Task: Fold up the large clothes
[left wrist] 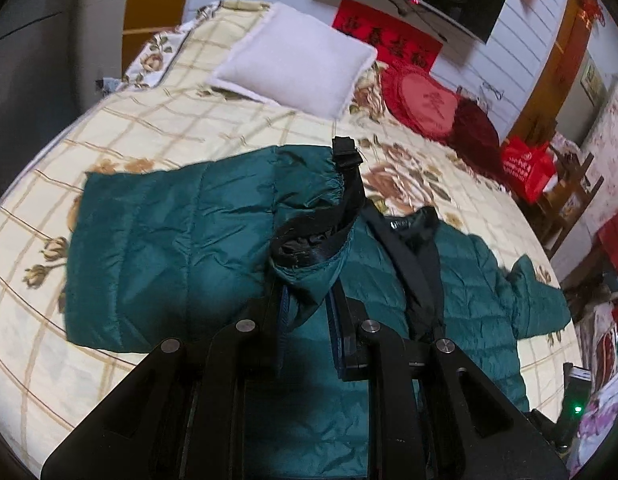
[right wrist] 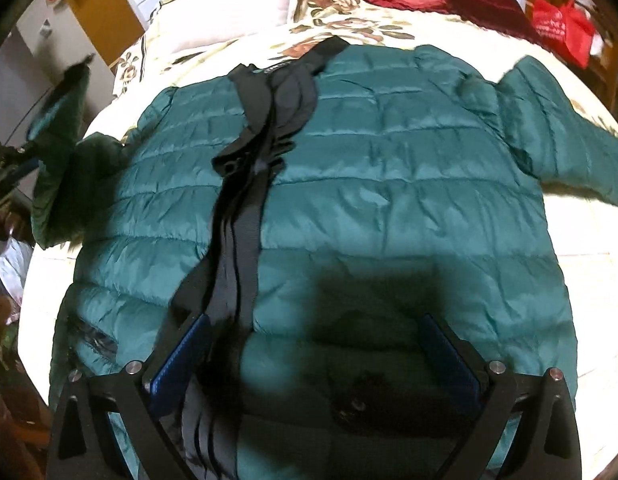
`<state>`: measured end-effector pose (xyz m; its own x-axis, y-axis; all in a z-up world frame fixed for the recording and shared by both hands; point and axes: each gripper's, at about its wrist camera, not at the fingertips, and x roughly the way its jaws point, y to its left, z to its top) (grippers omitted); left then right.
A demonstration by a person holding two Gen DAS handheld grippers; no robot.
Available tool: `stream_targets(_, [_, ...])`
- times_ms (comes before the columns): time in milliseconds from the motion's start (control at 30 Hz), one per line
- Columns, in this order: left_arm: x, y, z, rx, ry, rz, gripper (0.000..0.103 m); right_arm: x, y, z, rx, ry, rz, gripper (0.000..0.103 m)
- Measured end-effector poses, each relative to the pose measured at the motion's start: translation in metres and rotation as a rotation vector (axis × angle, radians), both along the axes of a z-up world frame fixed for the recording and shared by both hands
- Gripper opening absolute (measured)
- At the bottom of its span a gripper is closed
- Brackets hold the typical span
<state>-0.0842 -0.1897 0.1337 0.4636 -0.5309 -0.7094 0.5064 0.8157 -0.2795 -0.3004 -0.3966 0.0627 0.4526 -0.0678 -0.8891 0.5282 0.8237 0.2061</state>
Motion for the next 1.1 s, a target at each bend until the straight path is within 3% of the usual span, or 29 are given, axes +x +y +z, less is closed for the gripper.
stream_targets(433, [0.006, -0.012, -0.055, 0.04, 0.204, -0.037, 0.018, 0.003, -0.001, 0.002, 0.055, -0.036, 0.005, 0.103])
stream_targets(533, [0.0, -0.001, -0.046, -0.015, 0.238, -0.078, 0.033, 0.014, 0.001, 0.007, 0.082, -0.062, 0.018, 0.103])
stream_targets(600, [-0.006, 0.011, -0.034, -0.077, 0.235, -0.1, 0.056, 0.025, 0.004, 0.01, 0.103, -0.079, 0.031, 0.103])
stream_targets(633, [-0.009, 0.017, -0.028, -0.103, 0.227, -0.105, 0.06, 0.033, 0.006, 0.011, 0.116, -0.087, 0.04, 0.103])
stream_targets(767, [-0.015, 0.043, -0.011, -0.14, 0.2, -0.089, 0.061, 0.068, 0.018, 0.014, 0.166, -0.117, 0.096, 0.103])
stream_targets(967, [-0.016, 0.08, -0.01, -0.026, 0.08, 0.05, 0.061, 0.13, 0.046, 0.022, 0.131, -0.154, 0.222, 0.103])
stream_targets(1100, [-0.008, 0.095, -0.024, 0.009, 0.08, 0.106, 0.061, 0.171, 0.058, 0.017, 0.152, -0.163, 0.257, 0.101])
